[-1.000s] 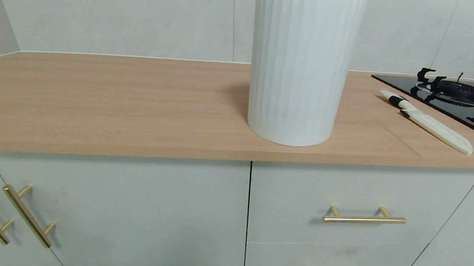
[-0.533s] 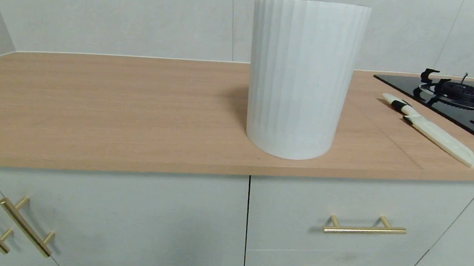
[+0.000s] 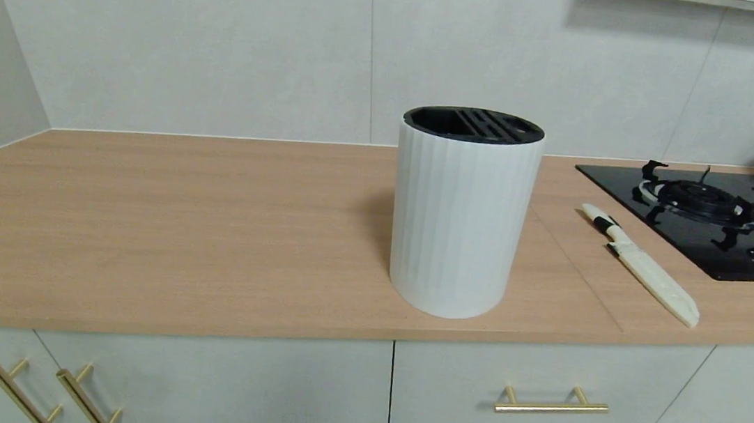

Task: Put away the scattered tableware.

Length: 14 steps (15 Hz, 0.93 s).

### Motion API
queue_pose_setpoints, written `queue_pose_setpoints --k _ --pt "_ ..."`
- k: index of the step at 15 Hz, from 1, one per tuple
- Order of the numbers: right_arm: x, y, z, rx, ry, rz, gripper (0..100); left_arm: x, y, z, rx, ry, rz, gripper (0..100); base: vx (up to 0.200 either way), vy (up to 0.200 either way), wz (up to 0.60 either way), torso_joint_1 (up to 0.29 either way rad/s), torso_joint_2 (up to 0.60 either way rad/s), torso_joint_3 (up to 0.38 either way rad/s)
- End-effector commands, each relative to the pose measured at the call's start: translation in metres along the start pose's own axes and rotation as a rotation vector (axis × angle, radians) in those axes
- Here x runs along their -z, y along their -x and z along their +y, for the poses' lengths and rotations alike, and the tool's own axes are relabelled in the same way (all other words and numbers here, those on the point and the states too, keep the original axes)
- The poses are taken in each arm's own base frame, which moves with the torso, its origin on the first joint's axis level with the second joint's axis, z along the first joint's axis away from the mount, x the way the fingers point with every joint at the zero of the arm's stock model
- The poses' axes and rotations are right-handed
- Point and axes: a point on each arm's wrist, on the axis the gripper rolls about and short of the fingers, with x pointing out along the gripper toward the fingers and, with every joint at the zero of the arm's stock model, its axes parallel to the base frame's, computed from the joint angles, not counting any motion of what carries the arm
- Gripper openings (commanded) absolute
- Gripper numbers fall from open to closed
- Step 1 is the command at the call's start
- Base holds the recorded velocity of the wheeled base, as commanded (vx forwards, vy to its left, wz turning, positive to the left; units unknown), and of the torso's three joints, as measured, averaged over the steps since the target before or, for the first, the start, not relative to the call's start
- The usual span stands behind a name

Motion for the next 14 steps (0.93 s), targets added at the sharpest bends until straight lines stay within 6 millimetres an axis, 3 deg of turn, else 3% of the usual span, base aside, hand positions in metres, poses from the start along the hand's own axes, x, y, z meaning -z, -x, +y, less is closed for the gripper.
queue_pose_setpoints --k 1,4,7,14 --pt "0.0 -0.0001 0.0 0.0 0.001 0.001 100 0.0 0.0 0.0 -0.001 0.002 0.0 100 0.0 0.0 0.0 0.178 -0.48 -0.29" --pt "0.0 -0.0001 0.0 0.0 0.001 0.001 100 0.0 0.0 0.0 -0.001 0.002 0.0 100 0.0 0.0 0.0 0.185 -0.48 -0.29" --pt "0.0 -0.0001 0.0 0.0 0.001 0.001 100 0.0 0.0 0.0 -0.002 0.003 0.0 100 0.0 -0.2 0.0 0.208 -0.5 -0.295" --pt "0.0 -0.0001 0.0 -0.002 0.001 0.001 100 0.0 0.0 0.0 -0.001 0.003 0.0 100 0.0 0.0 0.0 0.237 -0.52 -0.294"
